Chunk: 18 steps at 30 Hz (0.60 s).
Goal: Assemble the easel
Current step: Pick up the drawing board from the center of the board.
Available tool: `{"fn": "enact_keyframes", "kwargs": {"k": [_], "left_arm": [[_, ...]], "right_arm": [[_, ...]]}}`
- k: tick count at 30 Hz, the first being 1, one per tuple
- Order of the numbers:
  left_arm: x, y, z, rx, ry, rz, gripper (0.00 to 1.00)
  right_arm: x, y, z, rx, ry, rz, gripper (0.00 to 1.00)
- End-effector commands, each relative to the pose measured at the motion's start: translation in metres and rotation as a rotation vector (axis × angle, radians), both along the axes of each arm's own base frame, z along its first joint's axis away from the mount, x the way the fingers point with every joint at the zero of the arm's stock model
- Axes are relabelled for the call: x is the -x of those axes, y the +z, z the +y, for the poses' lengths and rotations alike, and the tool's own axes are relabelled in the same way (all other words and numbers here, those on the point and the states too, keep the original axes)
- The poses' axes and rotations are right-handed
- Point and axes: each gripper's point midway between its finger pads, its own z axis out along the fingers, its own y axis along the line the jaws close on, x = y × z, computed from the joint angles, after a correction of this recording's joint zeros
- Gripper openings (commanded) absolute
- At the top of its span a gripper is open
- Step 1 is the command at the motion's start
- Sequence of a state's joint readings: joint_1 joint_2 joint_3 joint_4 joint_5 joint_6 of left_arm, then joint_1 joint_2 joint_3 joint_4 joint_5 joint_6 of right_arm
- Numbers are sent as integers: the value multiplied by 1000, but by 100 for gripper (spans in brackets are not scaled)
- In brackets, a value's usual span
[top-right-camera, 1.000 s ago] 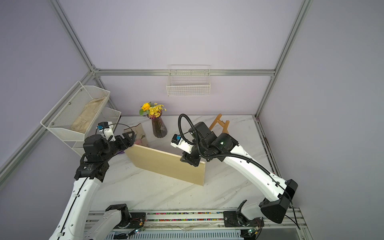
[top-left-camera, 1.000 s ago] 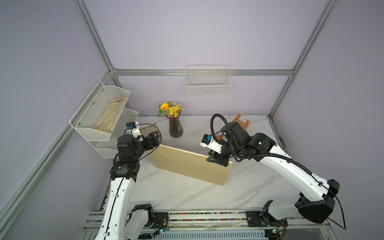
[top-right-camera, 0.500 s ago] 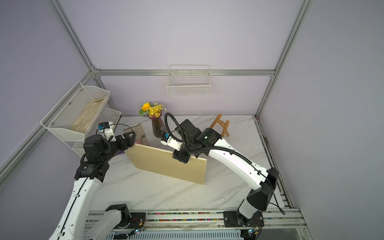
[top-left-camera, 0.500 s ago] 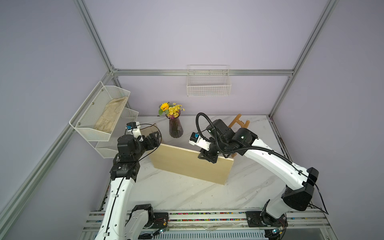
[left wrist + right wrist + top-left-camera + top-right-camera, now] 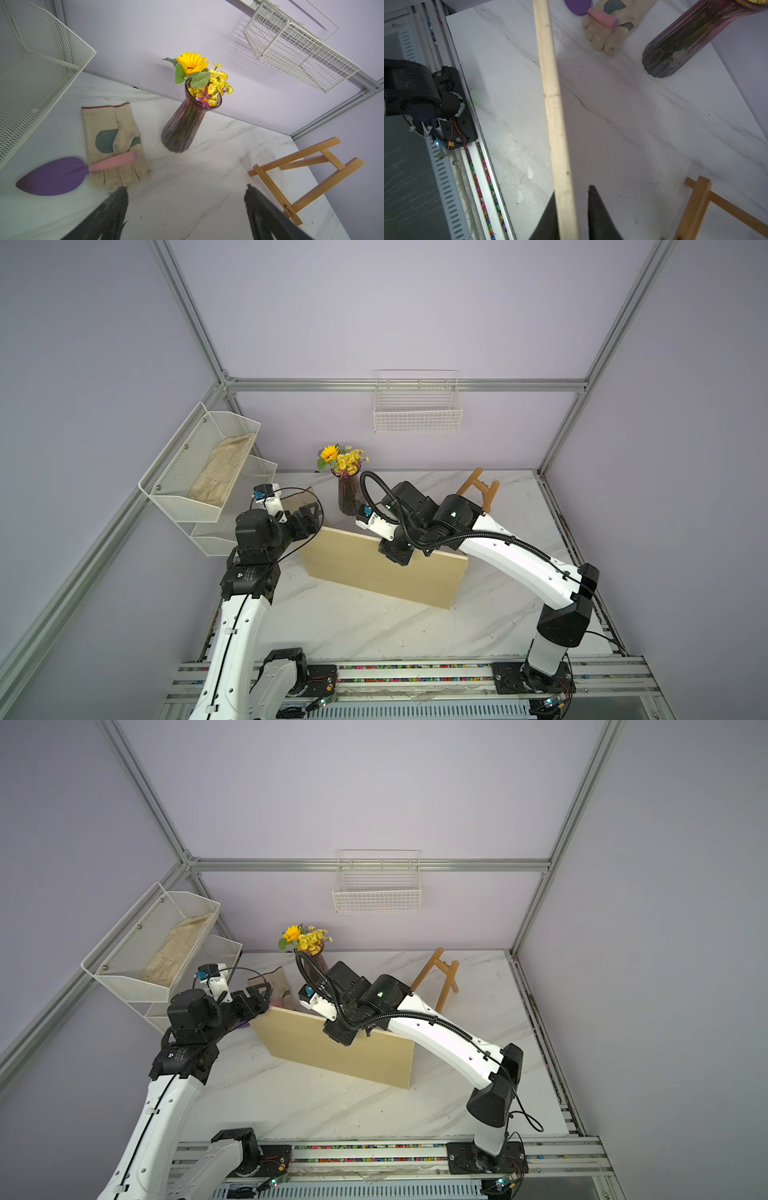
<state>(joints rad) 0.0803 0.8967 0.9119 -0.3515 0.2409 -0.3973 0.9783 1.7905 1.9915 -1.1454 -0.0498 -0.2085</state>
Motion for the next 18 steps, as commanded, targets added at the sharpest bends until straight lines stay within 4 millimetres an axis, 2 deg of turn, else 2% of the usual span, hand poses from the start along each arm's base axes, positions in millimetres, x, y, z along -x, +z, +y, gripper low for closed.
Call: {"fn": "enact_keyframes", "kwargs": {"k": [1,7,10,13,18], "left_arm": [[7,-27,-12,16,-52,94,88],[8,-24,-14,19,-56,89,89],[9,-21,-13,20,-48,79,90],[10,-15,-13,23,-48,66,92],[11,-2,-14,30,-44,36,97]], "right_arm": [[-6,-6,-10,36,-62,-12,16],[-8,-8,-12,47,-71,-21,3],[-7,-4,-10,28,-69,-19,0],[-8,2,-9,2,-75,-37,0],[-9,23,-12,-62,-107,-68,0]]}}
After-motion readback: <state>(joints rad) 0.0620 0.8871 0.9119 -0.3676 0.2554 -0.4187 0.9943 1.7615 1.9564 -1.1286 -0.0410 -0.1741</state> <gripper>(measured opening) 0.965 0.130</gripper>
